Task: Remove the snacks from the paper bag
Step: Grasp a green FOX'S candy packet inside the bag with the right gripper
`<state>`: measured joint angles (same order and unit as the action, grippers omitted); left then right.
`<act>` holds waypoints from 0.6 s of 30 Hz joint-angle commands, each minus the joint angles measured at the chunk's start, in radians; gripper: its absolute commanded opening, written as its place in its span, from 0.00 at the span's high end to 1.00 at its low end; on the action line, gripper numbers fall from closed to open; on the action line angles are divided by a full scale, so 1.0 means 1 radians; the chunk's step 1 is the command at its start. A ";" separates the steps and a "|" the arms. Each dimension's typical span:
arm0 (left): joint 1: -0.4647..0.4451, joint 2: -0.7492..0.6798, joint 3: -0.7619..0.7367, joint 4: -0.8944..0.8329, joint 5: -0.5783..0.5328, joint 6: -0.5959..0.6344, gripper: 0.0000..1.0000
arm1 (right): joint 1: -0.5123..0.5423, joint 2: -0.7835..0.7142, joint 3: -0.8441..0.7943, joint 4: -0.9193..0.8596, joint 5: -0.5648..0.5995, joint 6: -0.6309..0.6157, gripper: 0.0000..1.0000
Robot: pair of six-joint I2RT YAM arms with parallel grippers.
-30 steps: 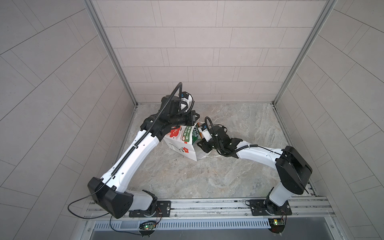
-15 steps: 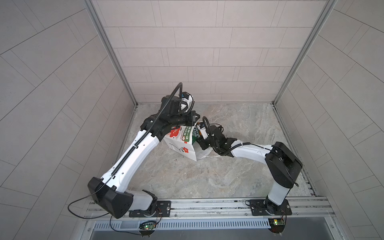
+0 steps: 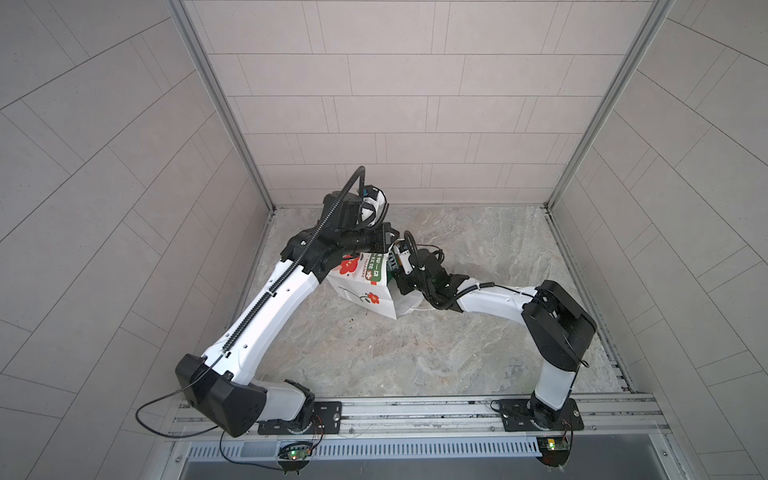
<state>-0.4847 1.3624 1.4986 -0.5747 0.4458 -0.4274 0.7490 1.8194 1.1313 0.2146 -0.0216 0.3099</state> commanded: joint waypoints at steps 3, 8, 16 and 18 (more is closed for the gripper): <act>-0.009 -0.052 0.032 0.047 0.052 0.000 1.00 | -0.012 0.043 0.046 0.014 0.022 0.024 0.68; -0.009 -0.050 0.041 0.045 0.057 0.001 1.00 | -0.011 0.053 0.054 0.015 0.035 0.035 0.62; -0.009 -0.052 0.043 0.040 0.057 0.003 1.00 | -0.009 -0.023 0.000 0.032 0.067 0.033 0.52; -0.009 -0.053 0.045 0.036 0.056 0.006 1.00 | -0.009 -0.033 -0.005 0.027 0.076 0.029 0.52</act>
<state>-0.4847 1.3624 1.4986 -0.5827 0.4423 -0.4267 0.7475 1.8366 1.1328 0.2321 0.0116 0.3260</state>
